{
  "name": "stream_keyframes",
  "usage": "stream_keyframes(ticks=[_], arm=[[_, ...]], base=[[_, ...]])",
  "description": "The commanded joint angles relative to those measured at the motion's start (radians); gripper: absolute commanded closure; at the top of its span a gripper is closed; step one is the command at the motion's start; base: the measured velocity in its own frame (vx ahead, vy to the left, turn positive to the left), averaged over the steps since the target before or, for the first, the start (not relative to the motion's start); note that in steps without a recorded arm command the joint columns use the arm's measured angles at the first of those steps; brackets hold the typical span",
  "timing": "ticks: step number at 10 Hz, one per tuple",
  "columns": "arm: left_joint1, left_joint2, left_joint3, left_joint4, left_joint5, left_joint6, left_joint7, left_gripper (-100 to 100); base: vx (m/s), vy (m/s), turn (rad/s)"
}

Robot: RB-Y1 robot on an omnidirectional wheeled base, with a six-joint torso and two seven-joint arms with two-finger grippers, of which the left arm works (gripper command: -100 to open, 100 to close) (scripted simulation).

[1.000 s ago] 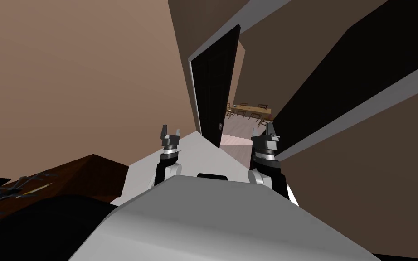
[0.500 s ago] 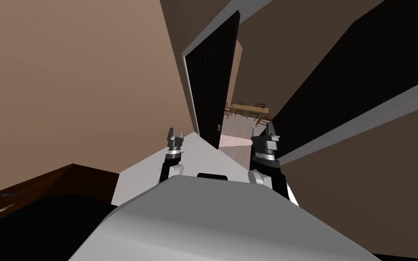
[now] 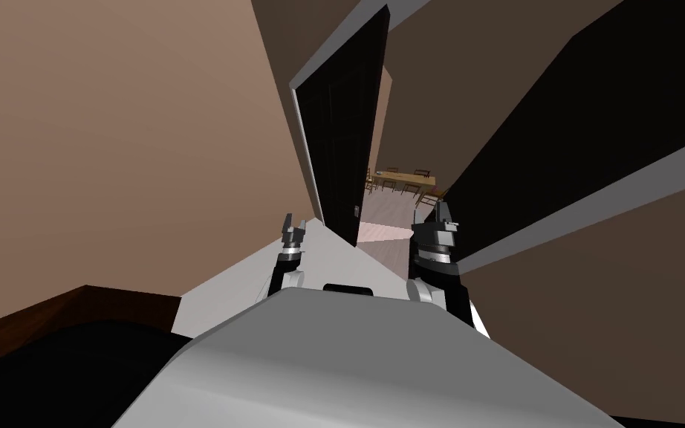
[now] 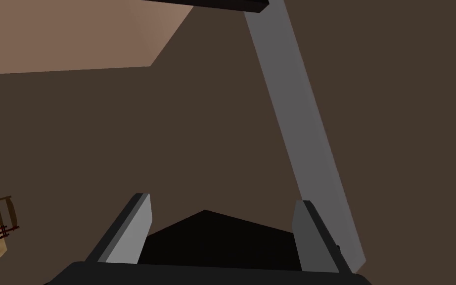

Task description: Push the door open

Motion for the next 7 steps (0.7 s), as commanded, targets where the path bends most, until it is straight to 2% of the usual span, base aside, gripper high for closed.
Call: stream_keyframes(ticks=[1, 2, 7], arm=[[-0.006, -0.001, -0.014, 0.031, -0.007, -0.008, -0.006, -100], [-0.014, 0.004, -0.027, 0.074, -0.012, -0.019, -0.009, -100], [-0.037, 0.014, -0.060, 0.191, -0.027, -0.048, -0.018, -100]], base=[[0.095, -0.003, -0.074], [0.122, 0.014, -0.134], [0.119, 0.013, -0.091]])
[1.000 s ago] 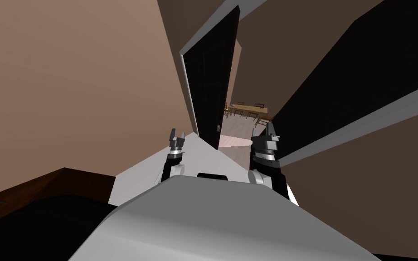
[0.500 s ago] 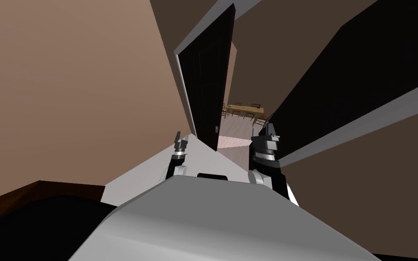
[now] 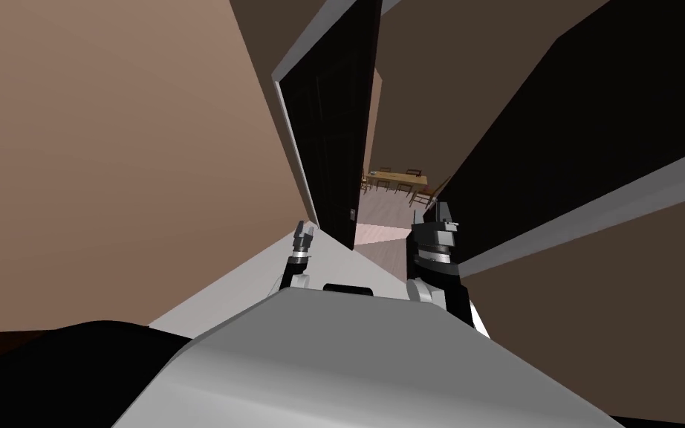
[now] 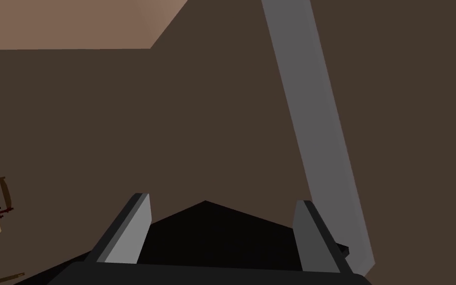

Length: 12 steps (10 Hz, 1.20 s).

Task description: Push the door open

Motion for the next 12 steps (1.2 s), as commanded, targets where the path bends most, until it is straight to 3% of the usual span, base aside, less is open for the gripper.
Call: stream_keyframes(ticks=[1, 12], arm=[[-0.013, 0.002, -0.010, 0.041, -0.005, -0.008, -0.004, -100], [-0.067, 0.017, -0.087, 0.313, -0.039, -0.076, -0.024, -100]], base=[[0.088, 0.010, -0.099], [0.097, 0.016, -0.091]])
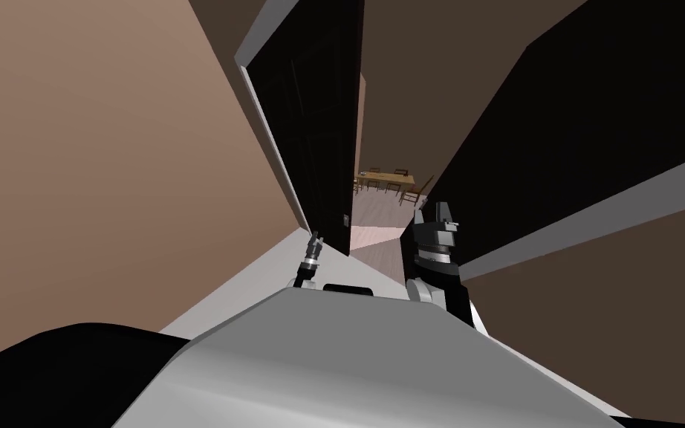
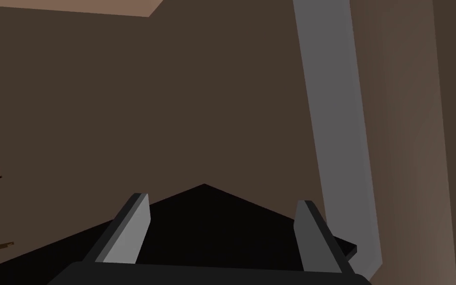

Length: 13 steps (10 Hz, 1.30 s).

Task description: Push the door open

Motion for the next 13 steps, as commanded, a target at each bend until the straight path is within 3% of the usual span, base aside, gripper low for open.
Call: stream_keyframes(ticks=[1, 13], arm=[[-0.007, 0.003, -0.011, 0.044, -0.004, -0.016, -0.002, -100], [-0.059, 0.008, -0.085, 0.307, -0.037, -0.082, -0.022, -100]], base=[[0.093, 0.028, -0.098], [0.094, 0.028, -0.082]])
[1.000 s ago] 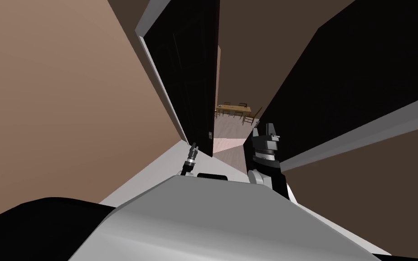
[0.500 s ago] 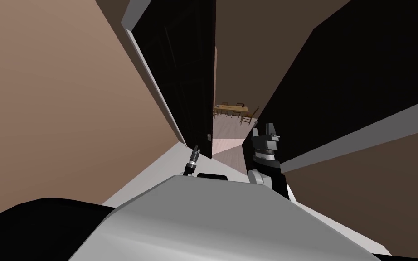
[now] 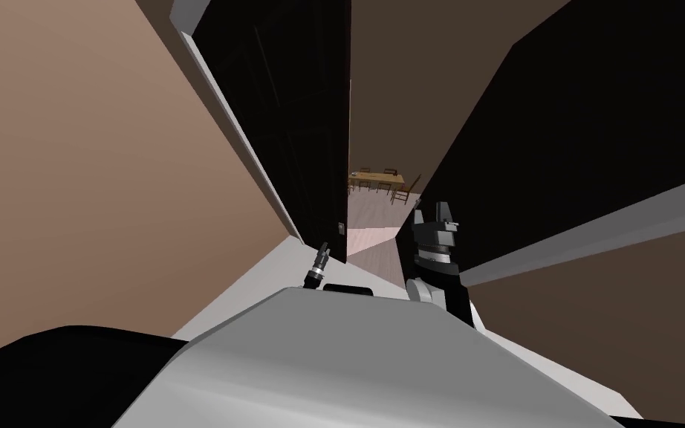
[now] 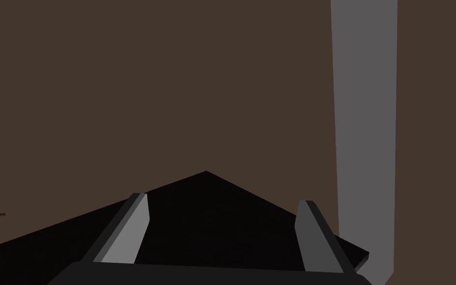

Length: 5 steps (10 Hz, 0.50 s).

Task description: Push the door open

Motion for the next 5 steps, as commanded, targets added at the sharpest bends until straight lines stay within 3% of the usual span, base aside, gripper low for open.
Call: stream_keyframes(ticks=[1, 4, 5], arm=[[-0.008, 0.001, -0.014, 0.043, -0.006, -0.011, -0.003, -100], [-0.025, 0.001, -0.039, 0.132, -0.017, -0.033, -0.010, -100], [-0.027, 0.000, -0.041, 0.142, -0.018, -0.035, -0.010, -100]], base=[[0.125, 0.036, -0.124], [0.189, 0.076, -0.113], [0.131, 0.059, -0.046]])
